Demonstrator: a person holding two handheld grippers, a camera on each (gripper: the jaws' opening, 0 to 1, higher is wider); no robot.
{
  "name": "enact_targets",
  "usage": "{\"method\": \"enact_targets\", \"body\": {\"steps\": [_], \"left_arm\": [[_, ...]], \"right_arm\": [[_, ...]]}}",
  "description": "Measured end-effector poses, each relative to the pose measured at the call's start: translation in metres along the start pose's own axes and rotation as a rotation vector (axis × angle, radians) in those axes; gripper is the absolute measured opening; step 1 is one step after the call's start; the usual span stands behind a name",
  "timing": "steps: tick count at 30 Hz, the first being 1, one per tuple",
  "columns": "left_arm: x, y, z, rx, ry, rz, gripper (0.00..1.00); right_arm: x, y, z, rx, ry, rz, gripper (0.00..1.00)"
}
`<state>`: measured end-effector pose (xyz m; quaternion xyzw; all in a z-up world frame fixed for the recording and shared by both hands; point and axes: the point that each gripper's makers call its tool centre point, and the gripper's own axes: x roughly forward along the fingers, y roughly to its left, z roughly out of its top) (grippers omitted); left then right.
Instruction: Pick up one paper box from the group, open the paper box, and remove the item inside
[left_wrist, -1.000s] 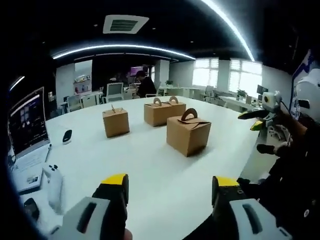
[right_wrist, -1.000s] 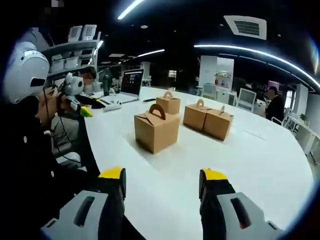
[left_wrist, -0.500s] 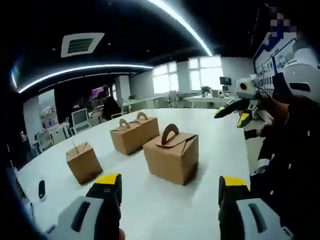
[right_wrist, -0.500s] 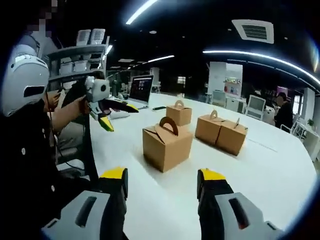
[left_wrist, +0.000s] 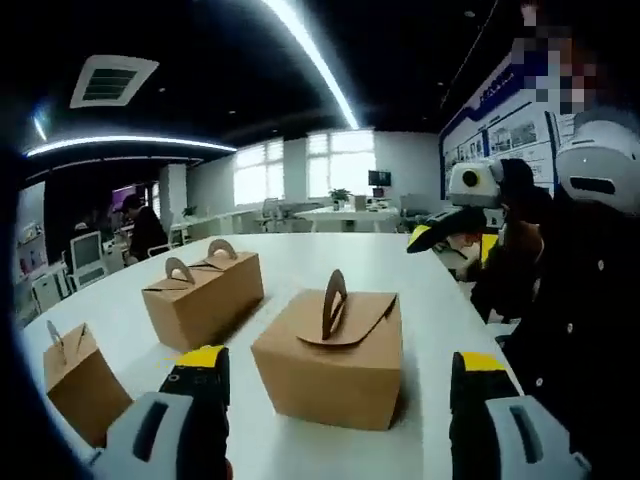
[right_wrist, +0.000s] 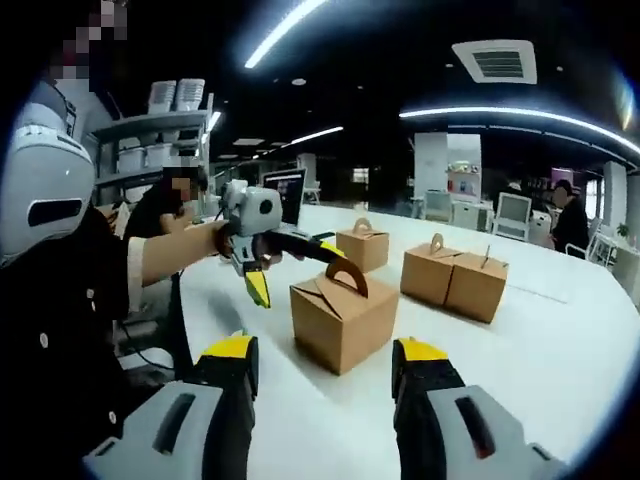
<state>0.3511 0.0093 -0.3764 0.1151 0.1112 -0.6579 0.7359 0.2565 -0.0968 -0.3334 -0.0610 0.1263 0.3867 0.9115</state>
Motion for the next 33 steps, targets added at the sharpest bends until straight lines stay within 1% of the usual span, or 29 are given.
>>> {"method": "enact_targets", "body": {"steps": [2, 6, 8, 9, 13, 14, 15, 16, 18, 21, 22, 25, 27, 30, 33], "left_arm": [[0.006, 0.004, -0.004, 0.017, 0.006, -0.017, 0.89], [0.018, 0.006, -0.012, 0.022, 0.017, -0.059, 0.86], [0.021, 0.004, -0.014, 0.012, 0.014, -0.086, 0.85], [0.022, 0.0, -0.015, -0.004, 0.007, -0.112, 0.84], [0.025, -0.001, -0.018, 0.0, 0.0, -0.118, 0.81], [0.029, -0.005, -0.016, 0.001, 0.002, -0.109, 0.79], [0.032, -0.009, -0.013, 0.002, -0.003, -0.097, 0.74], [0.033, -0.009, -0.012, 0.003, -0.004, -0.091, 0.74], [0.031, -0.012, -0.012, 0.004, -0.003, -0.09, 0.74], [0.03, -0.016, -0.011, 0.005, 0.001, -0.082, 0.74], [0.031, -0.017, -0.01, 0.006, 0.002, -0.079, 0.74], [0.032, -0.018, -0.009, 0.0, 0.001, -0.072, 0.74], [0.032, -0.017, -0.009, -0.004, -0.002, -0.069, 0.74], [0.032, -0.018, -0.008, -0.005, 0.0, -0.063, 0.74], [0.031, -0.014, -0.009, -0.006, 0.003, -0.059, 0.74]], "right_arm": [[0.001, 0.0, 0.001, 0.008, -0.007, -0.003, 0.54], [0.002, -0.002, 0.004, 0.031, -0.031, -0.013, 0.53], [0.002, -0.001, 0.003, 0.038, -0.033, -0.015, 0.53], [0.003, -0.002, 0.002, 0.042, -0.033, -0.016, 0.53], [0.003, -0.003, 0.0, 0.064, -0.037, -0.021, 0.53], [0.004, -0.003, 0.0, 0.067, -0.038, -0.022, 0.53], [0.005, -0.004, -0.001, 0.073, -0.037, -0.025, 0.52], [0.007, -0.004, -0.001, 0.085, -0.033, -0.03, 0.51], [0.01, -0.004, 0.0, 0.082, -0.03, -0.036, 0.49], [0.015, -0.008, 0.003, 0.031, -0.019, -0.059, 0.44], [0.019, -0.008, 0.006, -0.002, -0.012, -0.064, 0.44], [0.031, -0.004, 0.014, -0.071, 0.01, -0.059, 0.41], [0.039, -0.003, 0.015, -0.116, 0.042, -0.058, 0.37], [0.058, -0.004, 0.019, -0.265, 0.111, -0.077, 0.33], [0.074, -0.003, 0.018, -0.375, 0.185, -0.068, 0.3]]}}
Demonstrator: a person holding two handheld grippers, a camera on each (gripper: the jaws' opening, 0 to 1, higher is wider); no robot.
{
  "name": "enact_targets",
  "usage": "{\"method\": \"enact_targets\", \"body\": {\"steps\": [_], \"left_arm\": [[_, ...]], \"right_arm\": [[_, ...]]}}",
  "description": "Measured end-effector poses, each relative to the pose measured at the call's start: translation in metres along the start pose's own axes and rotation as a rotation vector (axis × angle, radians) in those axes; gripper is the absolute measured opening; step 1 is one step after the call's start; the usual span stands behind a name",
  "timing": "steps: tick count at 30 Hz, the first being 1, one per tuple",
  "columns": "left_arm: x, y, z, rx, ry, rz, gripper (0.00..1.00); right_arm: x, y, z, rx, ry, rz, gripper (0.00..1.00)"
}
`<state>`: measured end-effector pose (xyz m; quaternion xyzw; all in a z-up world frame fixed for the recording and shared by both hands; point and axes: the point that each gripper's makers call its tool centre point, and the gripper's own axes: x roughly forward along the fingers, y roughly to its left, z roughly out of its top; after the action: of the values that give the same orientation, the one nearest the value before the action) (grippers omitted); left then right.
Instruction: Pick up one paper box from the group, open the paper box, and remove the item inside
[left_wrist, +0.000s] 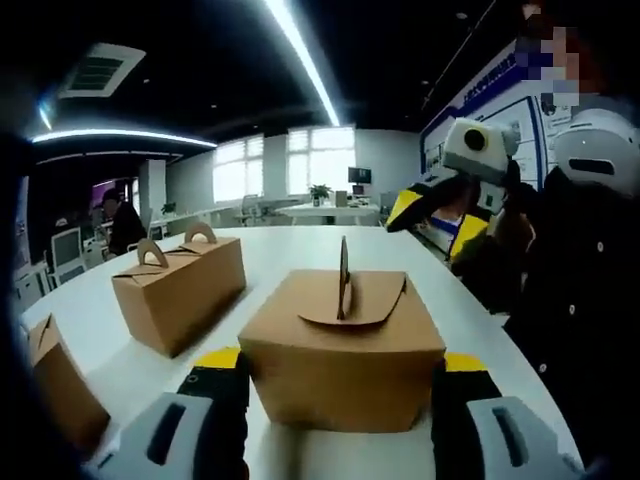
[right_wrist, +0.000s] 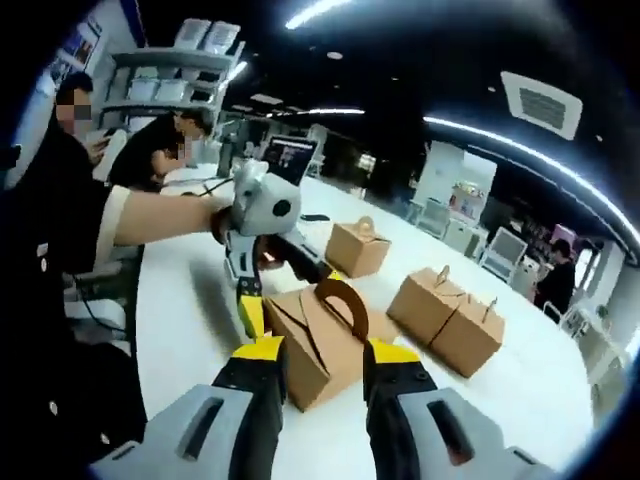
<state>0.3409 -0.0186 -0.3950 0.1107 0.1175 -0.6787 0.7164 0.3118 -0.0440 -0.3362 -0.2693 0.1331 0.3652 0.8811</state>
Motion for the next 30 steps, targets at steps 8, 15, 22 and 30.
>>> {"method": "enact_targets", "body": {"steps": [8, 15, 22, 30], "left_arm": [[-0.005, 0.006, -0.003, 0.002, 0.022, 0.019, 0.74], [-0.001, 0.002, -0.002, 0.006, 0.023, 0.022, 0.74], [0.004, -0.005, 0.0, 0.006, 0.027, 0.022, 0.74], [0.003, -0.004, 0.0, 0.008, 0.031, 0.025, 0.74]], "right_arm": [[0.02, 0.009, 0.009, -0.134, 0.091, 0.03, 0.22], [0.03, 0.007, 0.005, -0.189, 0.128, 0.007, 0.21], [0.033, 0.008, 0.004, -0.169, 0.137, 0.026, 0.2], [0.028, 0.012, 0.001, -0.289, 0.179, -0.001, 0.19]]}}
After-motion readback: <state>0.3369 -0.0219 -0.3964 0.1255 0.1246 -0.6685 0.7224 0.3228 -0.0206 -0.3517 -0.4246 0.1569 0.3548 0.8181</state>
